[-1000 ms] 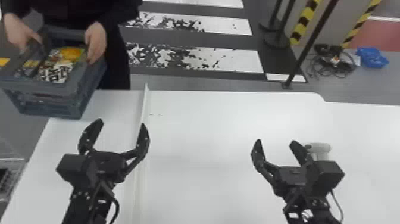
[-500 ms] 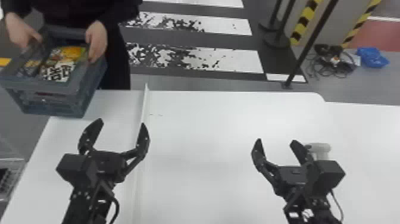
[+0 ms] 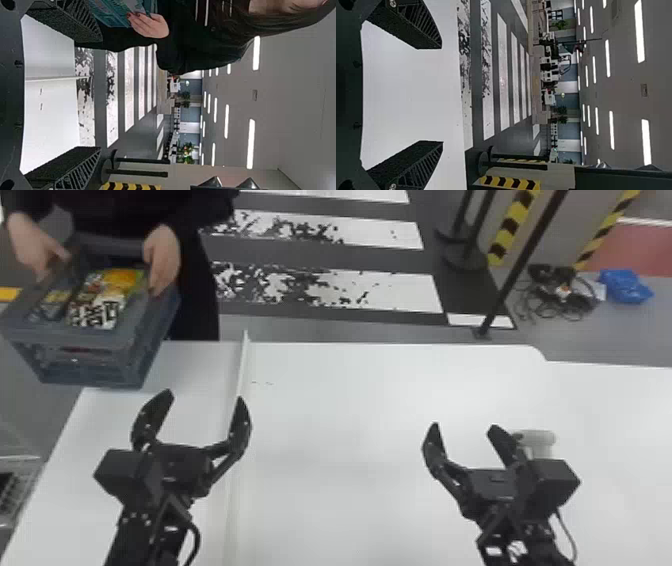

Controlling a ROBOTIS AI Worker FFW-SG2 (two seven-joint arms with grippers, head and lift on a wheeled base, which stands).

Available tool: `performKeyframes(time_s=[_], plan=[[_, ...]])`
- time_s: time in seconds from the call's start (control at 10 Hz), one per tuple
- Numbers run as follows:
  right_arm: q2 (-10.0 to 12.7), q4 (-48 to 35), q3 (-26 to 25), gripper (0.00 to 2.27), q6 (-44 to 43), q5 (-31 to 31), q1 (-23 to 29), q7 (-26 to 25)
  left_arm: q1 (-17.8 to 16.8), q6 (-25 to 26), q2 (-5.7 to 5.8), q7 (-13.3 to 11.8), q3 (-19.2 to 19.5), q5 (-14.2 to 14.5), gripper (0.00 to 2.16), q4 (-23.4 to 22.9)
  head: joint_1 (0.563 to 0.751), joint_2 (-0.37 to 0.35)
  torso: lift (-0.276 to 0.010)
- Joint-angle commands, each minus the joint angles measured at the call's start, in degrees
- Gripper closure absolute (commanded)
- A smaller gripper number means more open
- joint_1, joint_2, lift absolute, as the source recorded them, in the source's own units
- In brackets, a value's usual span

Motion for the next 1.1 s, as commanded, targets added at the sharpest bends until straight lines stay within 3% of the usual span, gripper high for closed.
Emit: performKeyframes(time_s=[0.0,1.0], plan=[[-0.05,-0.02,-0.06,0.05,0.2,-0.04,0.04,0.17,0.05,0.0,0.0,0.0,0.09,0.05,0.0,-0.07,0.695,-0.084,-0.029],[-0.05,-0.55,-0.59,0.05,0.73,0.4,0.3,1.14,-0.12,0.35,-0.18,0.88,0.0,0.4,0.0,0.02,0.695,-0.078,-0.029]])
